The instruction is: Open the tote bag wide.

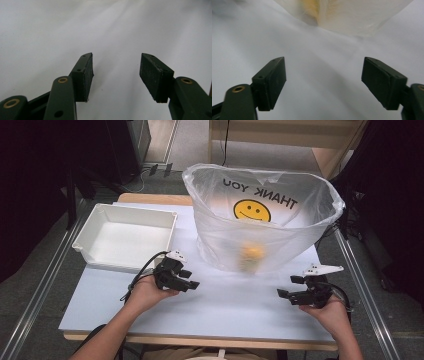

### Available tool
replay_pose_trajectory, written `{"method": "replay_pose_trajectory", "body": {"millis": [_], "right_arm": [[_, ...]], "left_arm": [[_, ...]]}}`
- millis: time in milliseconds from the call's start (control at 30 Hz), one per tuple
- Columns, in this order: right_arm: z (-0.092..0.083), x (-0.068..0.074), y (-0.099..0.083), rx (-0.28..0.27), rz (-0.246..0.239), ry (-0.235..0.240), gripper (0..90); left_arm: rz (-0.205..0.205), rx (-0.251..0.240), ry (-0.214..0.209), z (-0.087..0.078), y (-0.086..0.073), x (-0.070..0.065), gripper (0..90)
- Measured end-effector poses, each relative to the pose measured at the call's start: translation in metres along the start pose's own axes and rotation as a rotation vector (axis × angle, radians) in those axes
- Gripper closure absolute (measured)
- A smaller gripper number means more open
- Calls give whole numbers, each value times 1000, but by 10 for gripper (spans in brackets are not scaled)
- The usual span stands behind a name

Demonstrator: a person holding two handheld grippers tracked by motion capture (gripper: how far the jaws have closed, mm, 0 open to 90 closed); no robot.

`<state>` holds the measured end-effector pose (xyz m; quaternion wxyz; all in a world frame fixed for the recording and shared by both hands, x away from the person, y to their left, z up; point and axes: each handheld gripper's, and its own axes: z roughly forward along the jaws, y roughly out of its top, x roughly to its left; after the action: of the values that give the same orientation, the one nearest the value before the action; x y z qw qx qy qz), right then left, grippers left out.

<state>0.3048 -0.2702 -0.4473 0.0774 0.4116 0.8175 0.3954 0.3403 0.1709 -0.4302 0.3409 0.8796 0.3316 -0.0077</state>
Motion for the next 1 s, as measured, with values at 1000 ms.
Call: {"method": "replay_pose_trajectory", "body": {"millis": [1000], "right_arm": [[-6,-4,3,-47,19,-13,418]], "left_arm": [[8,13,8,2,-1,1,409]]}}
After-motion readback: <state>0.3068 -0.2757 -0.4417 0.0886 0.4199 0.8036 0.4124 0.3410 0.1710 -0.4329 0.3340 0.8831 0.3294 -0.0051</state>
